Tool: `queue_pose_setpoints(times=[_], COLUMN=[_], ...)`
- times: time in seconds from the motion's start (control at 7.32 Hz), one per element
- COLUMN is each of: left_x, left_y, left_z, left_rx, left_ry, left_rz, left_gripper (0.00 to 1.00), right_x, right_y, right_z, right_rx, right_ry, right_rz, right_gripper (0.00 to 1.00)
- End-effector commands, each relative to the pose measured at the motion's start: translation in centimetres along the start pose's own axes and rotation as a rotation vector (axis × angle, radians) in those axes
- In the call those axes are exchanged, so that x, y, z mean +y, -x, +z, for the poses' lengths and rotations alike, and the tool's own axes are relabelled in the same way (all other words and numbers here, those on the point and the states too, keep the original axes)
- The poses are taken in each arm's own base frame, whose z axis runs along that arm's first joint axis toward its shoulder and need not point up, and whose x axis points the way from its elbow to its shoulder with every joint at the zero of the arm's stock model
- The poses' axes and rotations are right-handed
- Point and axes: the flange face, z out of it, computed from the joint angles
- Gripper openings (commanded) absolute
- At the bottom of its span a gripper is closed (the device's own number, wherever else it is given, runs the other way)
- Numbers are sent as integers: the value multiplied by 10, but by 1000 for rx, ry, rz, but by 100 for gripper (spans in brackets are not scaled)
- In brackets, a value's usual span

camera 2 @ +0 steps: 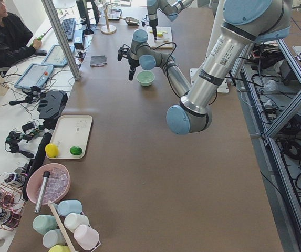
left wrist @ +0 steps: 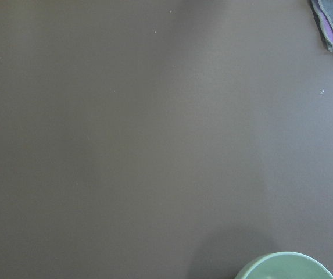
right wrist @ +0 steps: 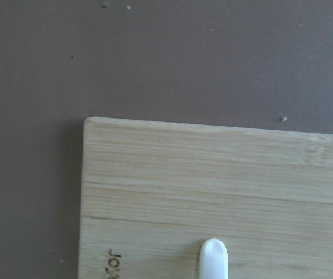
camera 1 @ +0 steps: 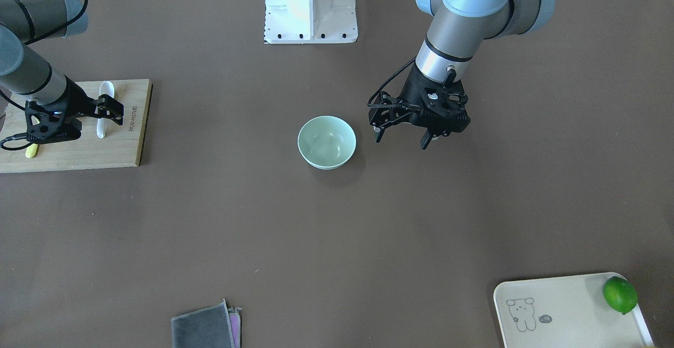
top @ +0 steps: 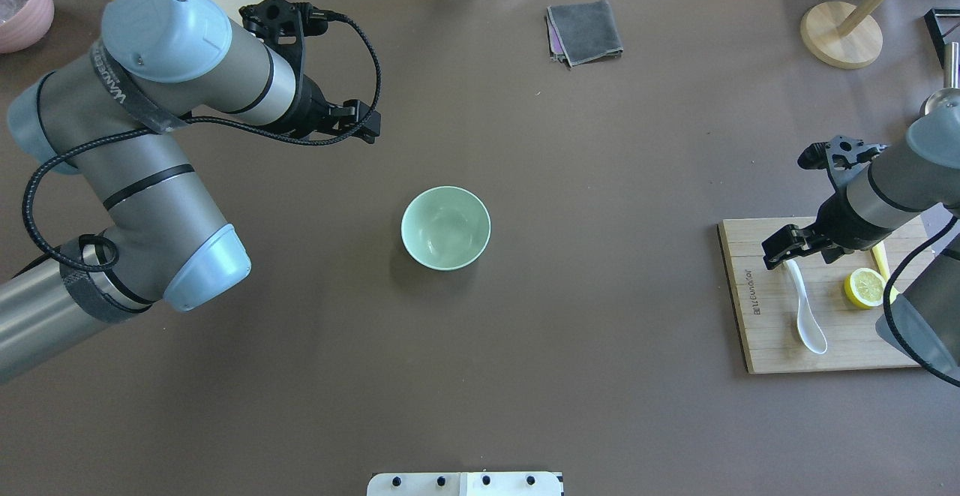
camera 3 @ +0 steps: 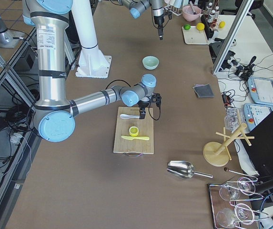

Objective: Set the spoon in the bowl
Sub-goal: 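Lower the right gripper onto the white spoon handle while the left gripper withdraws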

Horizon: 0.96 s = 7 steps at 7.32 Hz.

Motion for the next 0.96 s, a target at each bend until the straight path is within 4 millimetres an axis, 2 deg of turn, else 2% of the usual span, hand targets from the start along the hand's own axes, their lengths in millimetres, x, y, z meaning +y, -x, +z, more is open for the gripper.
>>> queue_pose_setpoints(times=[0.0,0.27,0.41,0.55,0.68,0.82], left_x=[0,0,0,0,0,1], left_y=[0,0,0,0,0,-1], left_z=[1,0,0,0,0,0], left_rx=[-1,2,2,2,2,4], left_ry=[1,-1,-1,-3,-1,-1], left_rz=[0,2,3,2,2,3], left_gripper=[98,98,98,98,98,98], right_x=[6,20,23,27,31,33], right_y=[3,4,4,-2,-7,-9], right_z=[8,17,20,21,21,20], right_rx=[4,11,18,22,26,27], right_ry=[13,38,42,45,49,49], right_rz=[-8,-23,-26,-22,-18,-16], right_gripper=[99,99,96,76,69,51])
